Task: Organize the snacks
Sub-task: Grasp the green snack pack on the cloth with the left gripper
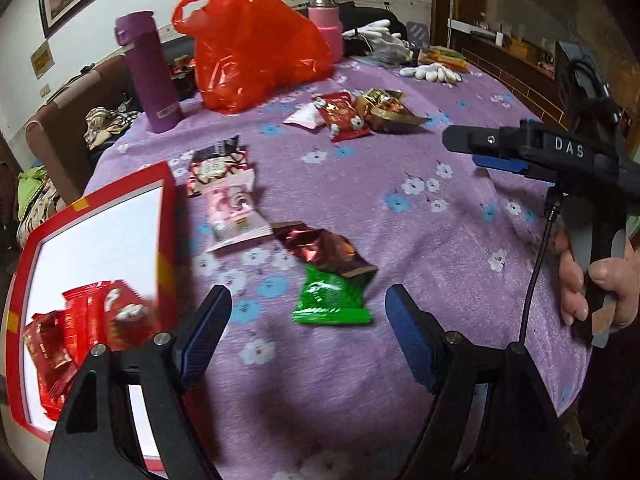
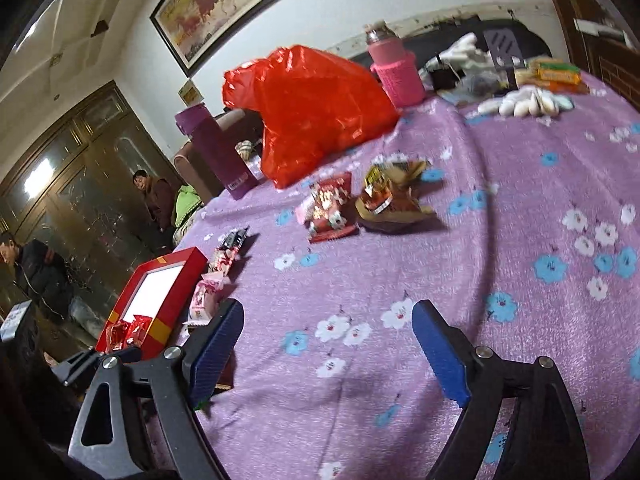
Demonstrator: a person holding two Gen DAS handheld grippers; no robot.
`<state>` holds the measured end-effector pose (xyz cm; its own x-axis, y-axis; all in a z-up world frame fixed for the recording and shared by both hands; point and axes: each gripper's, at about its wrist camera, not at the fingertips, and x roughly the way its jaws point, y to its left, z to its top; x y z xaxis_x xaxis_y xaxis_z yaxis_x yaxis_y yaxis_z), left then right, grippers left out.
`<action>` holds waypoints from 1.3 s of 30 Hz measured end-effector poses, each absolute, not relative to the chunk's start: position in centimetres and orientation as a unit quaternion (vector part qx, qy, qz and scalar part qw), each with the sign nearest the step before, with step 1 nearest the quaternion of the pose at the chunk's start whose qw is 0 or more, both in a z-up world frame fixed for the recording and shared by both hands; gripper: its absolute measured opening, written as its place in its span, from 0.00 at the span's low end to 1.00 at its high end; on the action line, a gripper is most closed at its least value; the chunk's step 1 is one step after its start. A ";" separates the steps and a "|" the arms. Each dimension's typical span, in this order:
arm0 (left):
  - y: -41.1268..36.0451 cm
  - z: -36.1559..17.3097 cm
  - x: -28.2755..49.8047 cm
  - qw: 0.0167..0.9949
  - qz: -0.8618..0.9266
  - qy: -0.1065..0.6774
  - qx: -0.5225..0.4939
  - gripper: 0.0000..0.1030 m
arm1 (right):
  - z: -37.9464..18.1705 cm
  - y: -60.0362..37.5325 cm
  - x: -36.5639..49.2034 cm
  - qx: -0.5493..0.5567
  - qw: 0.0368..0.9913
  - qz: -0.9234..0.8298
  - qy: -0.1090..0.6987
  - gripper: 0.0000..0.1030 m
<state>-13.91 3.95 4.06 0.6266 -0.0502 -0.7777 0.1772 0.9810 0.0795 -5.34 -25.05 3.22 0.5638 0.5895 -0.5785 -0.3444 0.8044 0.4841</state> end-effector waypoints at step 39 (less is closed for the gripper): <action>5.8 1.6 -15.0 0.886 -0.081 0.454 0.045 0.37 | 4.2 -16.0 -7.2 0.109 0.815 0.386 0.418 0.86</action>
<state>-15.01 5.77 1.61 0.5740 -0.1031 -0.8124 0.1842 0.9829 0.0053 -7.16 -15.98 4.21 0.3523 0.7196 -0.5983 -0.5379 0.6789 0.4998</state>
